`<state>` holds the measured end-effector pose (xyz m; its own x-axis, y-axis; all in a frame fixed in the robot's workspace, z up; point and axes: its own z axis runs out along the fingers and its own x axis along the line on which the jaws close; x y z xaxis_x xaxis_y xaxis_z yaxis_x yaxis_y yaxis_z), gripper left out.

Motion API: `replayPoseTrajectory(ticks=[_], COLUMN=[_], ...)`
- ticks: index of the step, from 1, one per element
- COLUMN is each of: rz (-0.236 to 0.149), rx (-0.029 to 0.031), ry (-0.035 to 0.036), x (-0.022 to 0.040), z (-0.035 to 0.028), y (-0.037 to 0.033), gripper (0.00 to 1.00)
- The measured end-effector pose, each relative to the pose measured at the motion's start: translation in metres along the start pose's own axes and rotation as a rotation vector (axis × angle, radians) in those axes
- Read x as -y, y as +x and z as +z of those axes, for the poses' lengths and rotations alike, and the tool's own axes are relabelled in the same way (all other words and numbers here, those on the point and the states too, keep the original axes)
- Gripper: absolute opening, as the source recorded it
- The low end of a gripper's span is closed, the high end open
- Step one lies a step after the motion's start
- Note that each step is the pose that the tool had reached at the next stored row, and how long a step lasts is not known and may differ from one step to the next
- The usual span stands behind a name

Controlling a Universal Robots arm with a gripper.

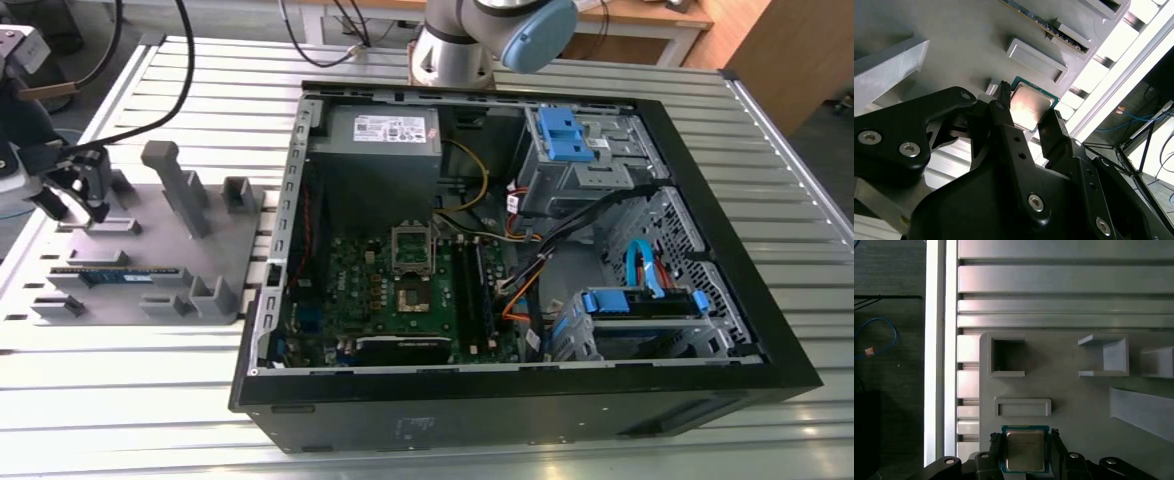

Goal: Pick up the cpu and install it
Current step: 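Pick up the cpu and move it towards the insertion slot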

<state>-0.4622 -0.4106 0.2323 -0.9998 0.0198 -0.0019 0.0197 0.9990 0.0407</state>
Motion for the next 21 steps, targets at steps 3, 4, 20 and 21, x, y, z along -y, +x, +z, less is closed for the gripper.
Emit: replayPoseTrajectory(ticks=[3, 4, 20, 21], rz=[0.0, 0.0, 0.0, 0.0], rx=[0.0001, 0.0001, 0.0001, 0.0001], ry=[-0.0001, 0.0, 0.0, -0.0001], x=[-0.0001, -0.0002, -0.0005, -0.0005], z=[-0.0031, -0.0041, -0.0115, -0.012], y=[0.0, 0.0, 0.0, 0.0], gripper=[0.47, 0.47, 0.47, 0.47])
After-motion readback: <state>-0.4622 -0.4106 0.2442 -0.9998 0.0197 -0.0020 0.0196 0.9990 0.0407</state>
